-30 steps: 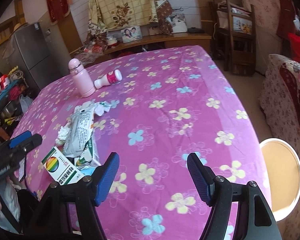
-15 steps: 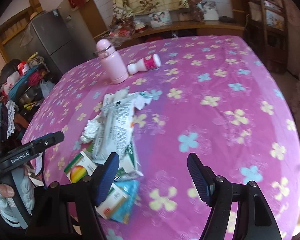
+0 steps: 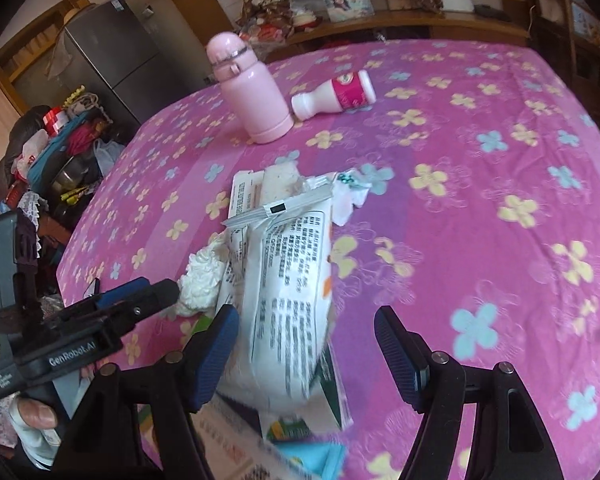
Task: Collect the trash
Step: 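Grasp the white snack bag with the right tool while the left tool grasps the white tissue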
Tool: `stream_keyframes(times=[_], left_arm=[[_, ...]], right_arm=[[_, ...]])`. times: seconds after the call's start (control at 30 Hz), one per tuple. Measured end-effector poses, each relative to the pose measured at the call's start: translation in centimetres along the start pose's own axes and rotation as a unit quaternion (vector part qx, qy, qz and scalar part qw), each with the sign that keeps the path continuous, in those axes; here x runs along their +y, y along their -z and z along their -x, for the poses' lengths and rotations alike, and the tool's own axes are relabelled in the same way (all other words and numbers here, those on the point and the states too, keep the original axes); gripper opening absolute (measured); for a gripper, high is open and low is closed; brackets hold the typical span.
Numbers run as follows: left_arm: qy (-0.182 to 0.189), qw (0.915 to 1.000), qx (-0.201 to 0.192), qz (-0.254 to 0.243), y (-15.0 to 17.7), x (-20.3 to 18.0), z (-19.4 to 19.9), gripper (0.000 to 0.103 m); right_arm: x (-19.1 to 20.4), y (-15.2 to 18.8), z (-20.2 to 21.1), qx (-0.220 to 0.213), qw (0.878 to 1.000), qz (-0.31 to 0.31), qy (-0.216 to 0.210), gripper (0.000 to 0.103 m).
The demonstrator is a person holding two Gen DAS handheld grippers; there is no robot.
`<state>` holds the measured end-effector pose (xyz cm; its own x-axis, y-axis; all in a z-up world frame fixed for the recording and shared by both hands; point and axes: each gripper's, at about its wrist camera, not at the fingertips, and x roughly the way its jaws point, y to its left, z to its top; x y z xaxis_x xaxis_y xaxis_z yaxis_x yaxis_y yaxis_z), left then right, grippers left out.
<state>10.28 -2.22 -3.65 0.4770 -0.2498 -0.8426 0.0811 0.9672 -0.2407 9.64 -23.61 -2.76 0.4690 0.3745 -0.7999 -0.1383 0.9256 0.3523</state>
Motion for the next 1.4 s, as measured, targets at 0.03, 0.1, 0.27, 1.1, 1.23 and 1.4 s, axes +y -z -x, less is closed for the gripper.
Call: stream_keyframes(times=[0.03,0.1,0.27,1.1,1.23,1.4], left_arm=[[0.003,1.0000,0.004,-0.001,-0.1,0.0,-0.5,0.072],[0.011,0.9999,0.009,-0.006,-0.1,0.0,-1.3,0.072],[0.048,0.9984,0.028,-0.006,-0.2,-0.1,-2.7,0.067],[0.063,0.9979,-0.002,0.011,-0.2,-1.6,1.5,0.078],[0.022,0.9995,0.020,0.012,-0.1,-2.2,-1.3,0.077],[0.032,0.9983,0.047,0.011,-0.5,-2.4,-3.8,0.033]], right_arm=[[0.0,-0.2,-0.6,0.006,1.000,-0.002,-0.004,0.074],[-0.1,-0.4,-1.5,0.017,1.000,-0.002,-0.009,0.074],[0.0,-0.4,-2.1,0.005,0.999,0.006,-0.051,0.050],[-5.0,2.4,10.7,-0.104,0.994,-0.023,-0.025,0.039],[-5.4,3.3,10.9,-0.100,0.994,-0.025,-0.024,0.039],[-5.8,4.2,11.4,-0.099,0.995,-0.026,-0.021,0.039]])
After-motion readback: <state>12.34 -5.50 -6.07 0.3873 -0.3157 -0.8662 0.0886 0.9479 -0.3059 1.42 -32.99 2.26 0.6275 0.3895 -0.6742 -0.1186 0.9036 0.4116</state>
